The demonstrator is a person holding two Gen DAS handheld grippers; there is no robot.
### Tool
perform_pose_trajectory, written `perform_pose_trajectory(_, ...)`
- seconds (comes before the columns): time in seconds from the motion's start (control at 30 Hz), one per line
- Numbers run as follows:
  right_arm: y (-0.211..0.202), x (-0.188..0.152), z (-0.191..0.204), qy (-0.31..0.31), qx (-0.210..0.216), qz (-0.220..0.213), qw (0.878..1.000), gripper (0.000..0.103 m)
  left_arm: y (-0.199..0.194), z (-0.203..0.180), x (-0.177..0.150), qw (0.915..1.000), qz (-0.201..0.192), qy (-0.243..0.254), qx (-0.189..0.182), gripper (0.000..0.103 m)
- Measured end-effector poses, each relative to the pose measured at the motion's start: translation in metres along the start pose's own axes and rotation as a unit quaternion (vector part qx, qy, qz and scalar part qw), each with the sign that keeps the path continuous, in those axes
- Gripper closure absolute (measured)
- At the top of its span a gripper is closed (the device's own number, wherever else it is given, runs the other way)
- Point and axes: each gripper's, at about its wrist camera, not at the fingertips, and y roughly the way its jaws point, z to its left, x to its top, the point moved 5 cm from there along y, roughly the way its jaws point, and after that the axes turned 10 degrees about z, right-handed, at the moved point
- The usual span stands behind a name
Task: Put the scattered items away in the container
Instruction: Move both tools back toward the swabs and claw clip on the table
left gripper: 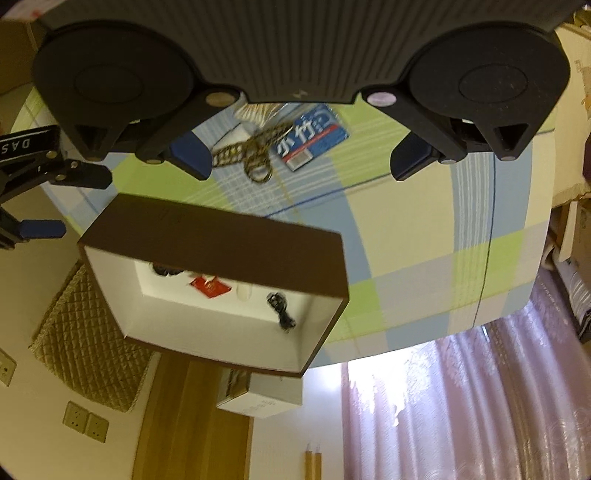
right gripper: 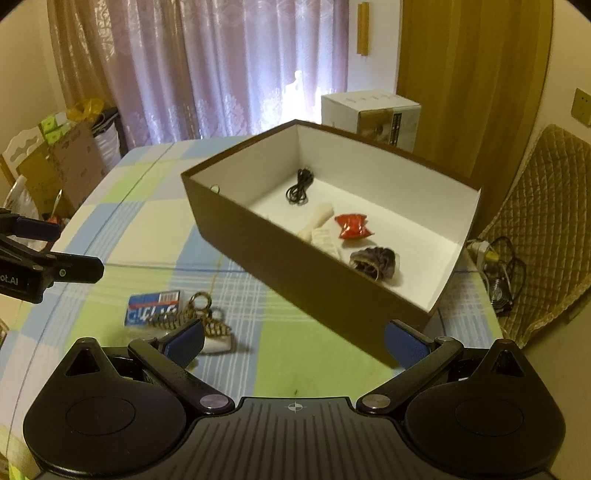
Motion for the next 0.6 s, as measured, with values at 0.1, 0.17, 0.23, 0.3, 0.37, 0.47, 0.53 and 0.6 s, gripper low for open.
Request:
perform_pose_trajectory(0.1,0.004,-0.006,0.002,0.0,0.006,0.007,1.0,0.002,0.002,0.0,-0.011,0.9999,0.005,0.0,0.009,0.002)
perform_pose_trajectory(0.17,0.007,-0.01,0.003,0.002,0.009,0.012,1.0,0.002,0.004,0.001,-0.018,0.9999,0.008,0.002,0.012,0.002)
perform_pose_trajectory(0.23,0.008,-0.013,0.003,0.004,0.012,0.015,1.0,0.002,0.005,0.001,-0.024,0.9998,0.01,0.002,0.016,0.002)
perform_pose_trajectory(0.3,0.011,-0.015,0.003,0.007,0.015,0.018,1.0,0.002,0.006,0.002,-0.028,0.9997,0.012,0.004,0.019,0.002)
perform_pose_trajectory(0.37,0.013,-0.017,0.003,0.009,0.018,0.02,1.0,0.002,0.008,0.003,-0.033,0.9996,0.014,0.005,0.023,0.002)
perform_pose_trajectory(0.47,0.017,-0.02,0.005,0.012,0.024,0.026,0.999,0.002,0.012,0.004,-0.039,0.9994,0.021,0.003,0.027,0.002)
perform_pose_trajectory(0.53,0.02,-0.023,0.006,0.012,0.028,0.03,0.999,0.002,0.016,0.005,-0.043,0.9993,0.023,0.002,0.029,0.002)
perform_pose_trajectory(0.6,0.024,-0.026,0.008,0.011,0.031,0.034,0.999,0.002,0.019,0.006,-0.047,0.9991,0.027,0.002,0.032,0.002)
